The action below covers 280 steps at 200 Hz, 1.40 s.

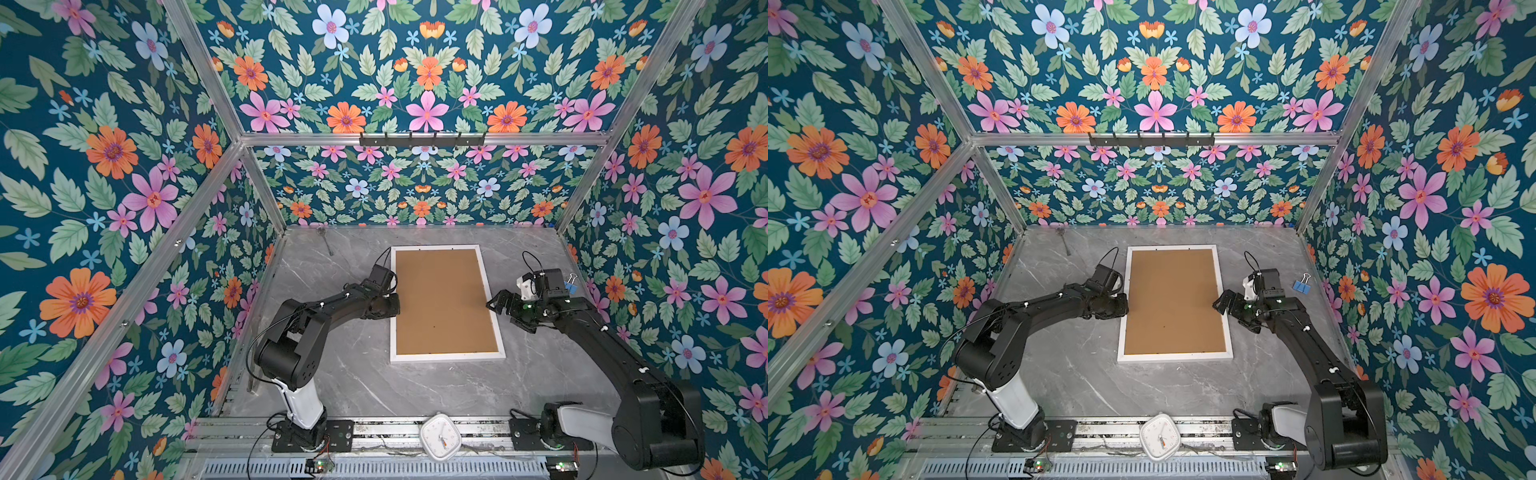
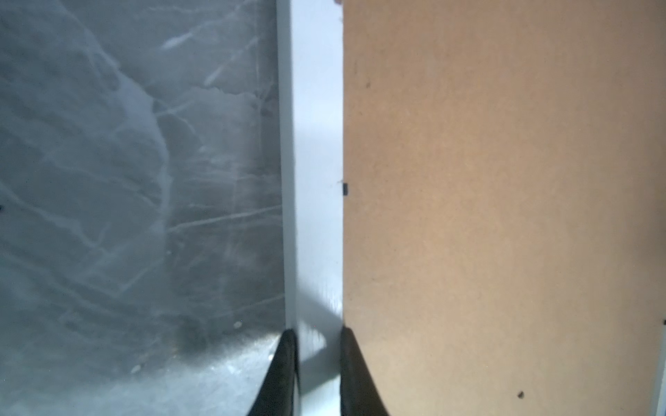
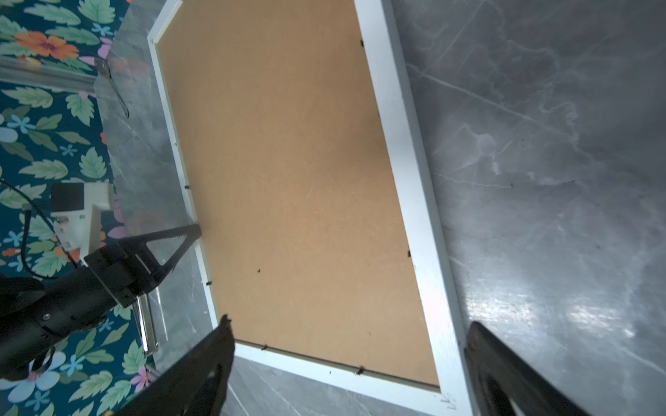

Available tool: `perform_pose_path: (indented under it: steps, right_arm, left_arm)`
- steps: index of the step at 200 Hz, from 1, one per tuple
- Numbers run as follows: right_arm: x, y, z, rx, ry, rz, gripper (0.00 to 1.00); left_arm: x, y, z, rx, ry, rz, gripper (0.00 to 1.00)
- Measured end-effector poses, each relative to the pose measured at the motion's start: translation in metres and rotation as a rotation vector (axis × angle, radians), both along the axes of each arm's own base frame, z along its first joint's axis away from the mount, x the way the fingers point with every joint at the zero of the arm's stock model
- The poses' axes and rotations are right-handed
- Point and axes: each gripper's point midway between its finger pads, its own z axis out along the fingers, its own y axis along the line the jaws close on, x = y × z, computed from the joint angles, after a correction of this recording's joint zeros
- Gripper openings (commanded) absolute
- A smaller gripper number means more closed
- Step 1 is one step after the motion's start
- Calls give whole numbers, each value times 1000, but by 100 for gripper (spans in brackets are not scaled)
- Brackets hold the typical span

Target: Put the photo into the frame

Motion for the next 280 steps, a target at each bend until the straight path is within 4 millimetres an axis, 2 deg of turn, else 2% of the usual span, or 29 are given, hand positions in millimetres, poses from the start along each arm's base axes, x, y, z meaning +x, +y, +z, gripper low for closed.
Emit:
perform_pose_path:
  steps: [55,110,158,195,280]
  right_arm:
    - [-10,14,-12,37,82,106,96]
    - [-16,42,-32,7,144,231,95]
    - [-14,48,-47,-35,182,263,95]
    - [-14,46,-56,-53,200,264,95]
    - [-9,53,-60,-38,192,286,93]
  left_arm:
    - [-14,12,0,29,9,1,9]
    - [-22,18,-1,50,23,-5,11]
    - [-22,18,-2,54,25,-5,12]
    - [-22,18,-2,53,27,-7,12]
    - [-23,17,-3,52,33,-9,12]
